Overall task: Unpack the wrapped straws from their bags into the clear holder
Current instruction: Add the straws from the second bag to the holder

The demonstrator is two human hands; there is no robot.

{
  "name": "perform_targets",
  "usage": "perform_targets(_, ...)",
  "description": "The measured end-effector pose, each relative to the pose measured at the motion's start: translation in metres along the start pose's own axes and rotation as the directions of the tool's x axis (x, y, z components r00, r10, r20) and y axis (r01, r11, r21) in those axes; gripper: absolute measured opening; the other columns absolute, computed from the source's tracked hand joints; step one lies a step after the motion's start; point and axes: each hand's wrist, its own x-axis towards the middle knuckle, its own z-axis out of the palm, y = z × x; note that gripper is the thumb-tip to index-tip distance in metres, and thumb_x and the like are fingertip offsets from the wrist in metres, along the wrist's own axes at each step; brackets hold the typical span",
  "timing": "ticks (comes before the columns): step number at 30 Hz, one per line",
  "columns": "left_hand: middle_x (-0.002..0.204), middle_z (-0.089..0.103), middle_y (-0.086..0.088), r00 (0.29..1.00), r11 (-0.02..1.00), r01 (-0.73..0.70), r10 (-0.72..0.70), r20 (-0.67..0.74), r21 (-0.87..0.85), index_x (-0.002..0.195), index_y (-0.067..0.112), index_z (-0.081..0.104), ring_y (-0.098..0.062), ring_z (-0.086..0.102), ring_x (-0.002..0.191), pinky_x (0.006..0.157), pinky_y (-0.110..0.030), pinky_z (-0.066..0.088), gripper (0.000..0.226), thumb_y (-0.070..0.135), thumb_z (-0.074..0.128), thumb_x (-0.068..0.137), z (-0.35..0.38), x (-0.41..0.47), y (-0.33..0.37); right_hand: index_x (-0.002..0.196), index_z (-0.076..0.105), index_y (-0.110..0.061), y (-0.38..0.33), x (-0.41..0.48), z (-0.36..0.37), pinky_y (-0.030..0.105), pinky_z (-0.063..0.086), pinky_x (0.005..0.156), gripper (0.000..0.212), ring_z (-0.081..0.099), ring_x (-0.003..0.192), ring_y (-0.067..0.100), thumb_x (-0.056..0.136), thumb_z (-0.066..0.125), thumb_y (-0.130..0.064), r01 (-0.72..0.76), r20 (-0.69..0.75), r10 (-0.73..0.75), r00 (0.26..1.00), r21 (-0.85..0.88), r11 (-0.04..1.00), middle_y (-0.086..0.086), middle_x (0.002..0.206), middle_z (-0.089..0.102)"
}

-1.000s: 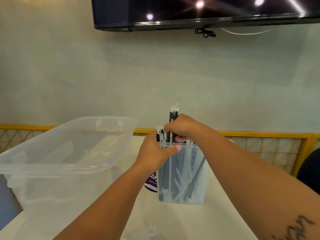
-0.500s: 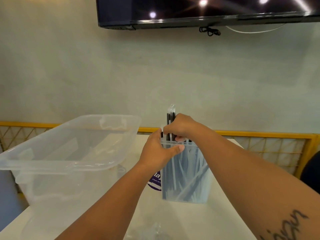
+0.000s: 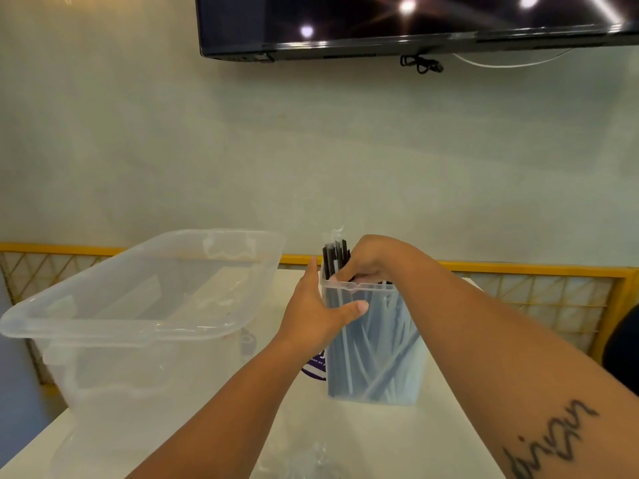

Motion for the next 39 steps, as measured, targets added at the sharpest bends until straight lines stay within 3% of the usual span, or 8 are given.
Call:
perform_targets(4, 0.157, 0.015, 0.007, 1.000, 1.000, -0.009, 0.009, -0.017, -0.009, 0.149, 0.032, 0.000, -0.016, 0.024, 0.142, 0.110, -0.038, 0.033, 0.109, 0.043, 0.075, 0.072, -0.005, -0.010, 0.001, 0.104, 0.057, -0.003, 0.003, -0.020, -0.011, 0.029, 0.052, 0.075, 0.049, 0.062, 0.070, 0.009, 0.074, 0.076, -0.037, 0.045, -0.128, -0.035, 0.991, 0.074, 0.996, 0.009, 0.106, 0.069)
perform_targets(8, 0.157, 0.015, 0.010, 0.999, 0.999, -0.029, 0.028, -0.025, -0.024, 0.149, 0.034, 0.002, -0.014, 0.022, 0.142, 0.112, -0.038, 0.031, 0.107, 0.043, 0.075, 0.072, -0.009, -0.030, 0.008, 0.120, 0.058, -0.005, 0.019, -0.059, -0.010, 0.040, 0.047, 0.098, 0.057, 0.062, 0.107, 0.022, 0.079, 0.070, -0.041, 0.283, -0.415, -0.163, 0.895, 0.246, 0.927, 0.010, 0.122, 0.062)
perform_targets(11, 0.155, 0.020, 0.011, 0.998, 0.998, -0.056, 0.055, -0.024, -0.029, 0.148, 0.035, 0.011, -0.011, 0.025, 0.140, 0.109, -0.033, 0.030, 0.099, 0.041, 0.075, 0.073, -0.014, -0.053, 0.013, 0.124, 0.058, -0.014, 0.037, -0.101, 0.004, 0.033, 0.042, 0.100, 0.048, 0.055, 0.113, 0.012, 0.086, 0.059, -0.043, 0.450, -0.513, -0.219, 0.830, 0.383, 0.807, -0.001, 0.126, 0.060)
perform_targets(16, 0.141, 0.038, 0.015, 0.987, 0.995, -0.084, 0.076, 0.143, 0.049, 0.135, 0.036, 0.040, -0.004, 0.036, 0.128, 0.100, -0.024, 0.034, 0.066, 0.037, 0.072, 0.078, -0.016, -0.098, 0.015, 0.120, 0.060, -0.024, 0.081, -0.153, 0.048, 0.014, 0.032, 0.081, 0.039, 0.048, 0.113, 0.002, 0.088, 0.049, -0.044, 0.452, -0.485, -0.155, 0.861, 0.589, 0.670, -0.006, 0.124, 0.060)
perform_targets(22, 0.141, 0.043, 0.012, 0.796, 0.866, -0.210, -0.119, 0.594, 0.455, 0.136, 0.032, 0.043, -0.008, 0.038, 0.130, 0.110, -0.029, 0.028, 0.063, 0.046, 0.066, 0.080, -0.001, -0.142, 0.003, 0.131, 0.052, -0.025, 0.137, -0.174, 0.121, 0.022, 0.029, 0.102, 0.054, 0.043, 0.122, 0.002, 0.086, 0.043, -0.053, 0.280, -0.383, -0.069, 0.921, 0.531, 0.800, -0.013, 0.132, 0.050)
perform_targets(27, 0.143, 0.043, 0.005, 0.762, 0.650, -0.353, -0.218, 0.610, 0.673, 0.138, 0.028, 0.041, -0.018, 0.034, 0.135, 0.116, -0.047, 0.004, 0.056, 0.039, 0.057, 0.085, 0.013, -0.143, -0.002, 0.135, 0.045, -0.021, 0.158, -0.184, 0.159, 0.028, 0.025, 0.112, 0.050, 0.039, 0.130, 0.010, 0.094, 0.035, -0.047, 0.211, -0.365, 0.017, 0.931, 0.574, 0.792, -0.002, 0.144, 0.043)
perform_targets(32, 0.123, 0.056, 0.000, 0.761, 0.631, -0.377, -0.207, 0.615, 0.678, 0.121, 0.022, 0.054, -0.022, 0.048, 0.116, 0.114, -0.047, 0.017, 0.036, 0.035, 0.058, 0.088, 0.020, -0.141, -0.010, 0.141, 0.038, -0.018, 0.164, -0.193, 0.174, 0.023, 0.023, 0.104, 0.055, 0.033, 0.136, 0.014, 0.094, 0.033, -0.047, 0.179, -0.297, 0.175, 0.939, 0.853, 0.490, -0.002, 0.148, 0.037)
perform_targets(39, 0.084, 0.058, -0.003, 0.827, 0.638, -0.404, -0.050, 0.559, 0.655, 0.082, 0.015, 0.056, -0.020, 0.053, 0.080, 0.066, -0.026, 0.037, 0.012, 0.025, 0.059, 0.087, 0.025, -0.140, -0.007, 0.142, 0.036, -0.024, 0.172, -0.191, 0.180, 0.042, 0.024, 0.116, 0.079, 0.036, 0.136, 0.017, 0.074, 0.031, -0.063, 0.240, -0.310, 0.182, 0.933, 0.915, 0.324, 0.000, 0.148, 0.038)
